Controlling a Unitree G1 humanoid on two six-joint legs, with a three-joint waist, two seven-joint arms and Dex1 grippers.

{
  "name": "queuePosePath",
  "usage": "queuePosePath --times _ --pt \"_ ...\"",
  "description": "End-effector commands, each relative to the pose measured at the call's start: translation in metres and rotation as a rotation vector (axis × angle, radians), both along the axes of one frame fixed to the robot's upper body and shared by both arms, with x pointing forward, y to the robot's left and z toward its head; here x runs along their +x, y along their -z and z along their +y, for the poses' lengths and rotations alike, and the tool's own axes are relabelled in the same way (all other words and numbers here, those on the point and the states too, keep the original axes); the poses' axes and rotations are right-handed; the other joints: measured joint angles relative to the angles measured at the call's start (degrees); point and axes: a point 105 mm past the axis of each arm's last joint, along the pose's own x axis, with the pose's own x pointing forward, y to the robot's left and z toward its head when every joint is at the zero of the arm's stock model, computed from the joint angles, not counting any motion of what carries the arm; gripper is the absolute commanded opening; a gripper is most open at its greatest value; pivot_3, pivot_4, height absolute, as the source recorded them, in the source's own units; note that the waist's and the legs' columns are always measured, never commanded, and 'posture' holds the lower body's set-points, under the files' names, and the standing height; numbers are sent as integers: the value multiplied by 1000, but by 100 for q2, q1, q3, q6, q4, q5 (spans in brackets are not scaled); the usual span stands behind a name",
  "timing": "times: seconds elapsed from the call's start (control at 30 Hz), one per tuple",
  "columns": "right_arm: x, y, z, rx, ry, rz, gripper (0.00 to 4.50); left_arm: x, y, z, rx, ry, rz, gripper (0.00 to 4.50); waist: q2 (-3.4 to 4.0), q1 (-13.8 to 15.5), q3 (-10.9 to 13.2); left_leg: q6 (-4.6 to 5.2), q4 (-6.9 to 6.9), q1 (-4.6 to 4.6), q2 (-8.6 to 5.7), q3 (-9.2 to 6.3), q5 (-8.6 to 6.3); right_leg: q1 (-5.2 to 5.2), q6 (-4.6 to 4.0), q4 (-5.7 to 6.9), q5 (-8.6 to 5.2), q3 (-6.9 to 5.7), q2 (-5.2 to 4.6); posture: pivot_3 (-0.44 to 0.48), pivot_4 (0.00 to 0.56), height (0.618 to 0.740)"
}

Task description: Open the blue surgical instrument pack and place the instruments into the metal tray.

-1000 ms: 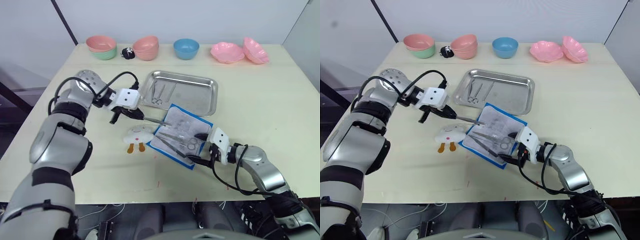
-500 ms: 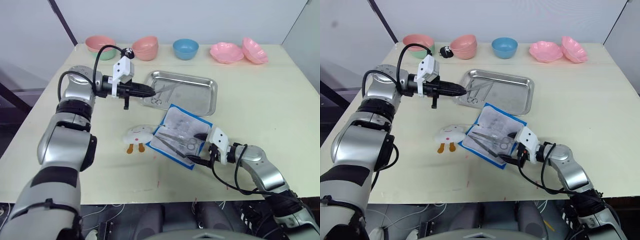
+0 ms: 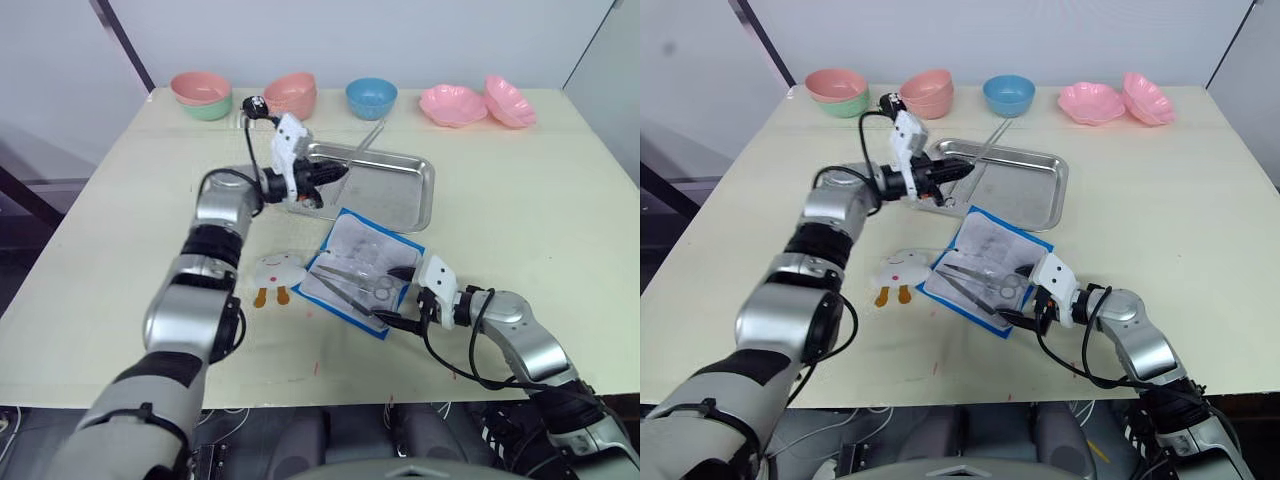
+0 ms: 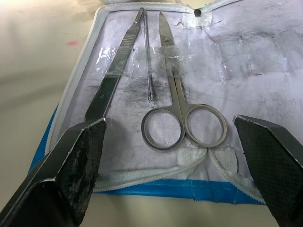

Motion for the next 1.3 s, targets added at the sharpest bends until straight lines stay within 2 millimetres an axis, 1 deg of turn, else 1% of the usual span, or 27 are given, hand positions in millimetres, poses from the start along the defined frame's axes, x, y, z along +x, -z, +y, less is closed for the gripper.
queuePosePath --times 0.03,0.2,0.27,0.47,0.67,0.87,1.13,1.3 --pt "-22 56 -6 -103 6 218 4500 5 -16 -9 -25 -110 -27 29 0 0 0 0 0 0 0 0 0 0 0 0 0 0 0 0 150 740" --pt "-22 56 -5 -102 4 216 4500 7 1 -24 -19 -211 51 29 0 1 -1 -2 0 2 0 2 1 1 0 0 0 3 0 0 150 740" --pt "-22 57 -5 -103 5 214 4500 9 5 -26 -23 -272 87 29 -2 5 -2 -2 -1 2 0 3 1 1 0 0 0 3 0 0 150 740" --pt "-22 58 -5 -102 10 214 4500 14 20 -28 27 -384 153 29 -1 5 -2 -14 -2 6 0 4 8 2 0 0 0 5 0 0 150 740" --pt "-21 57 -5 -103 10 212 4500 20 34 -28 84 -438 214 29 -2 8 -2 -25 -2 7 0 7 14 3 0 -1 0 7 0 0 150 740" --pt "-20 57 -6 -104 14 207 4500 22 40 -28 108 -437 242 29 -2 7 -2 -26 -5 12 0 10 14 5 1 -1 0 8 0 0 150 740" --pt "-20 57 -7 -103 21 205 4500 23 44 -25 85 -459 280 29 -2 8 -2 -26 -7 15 0 12 14 7 1 -1 0 10 0 0 150 740" --pt "-20 57 -6 -101 20 202 4500 23 42 -24 62 -461 278 29 -2 9 -2 -27 -7 15 0 12 14 7 1 -1 0 10 0 0 150 740"
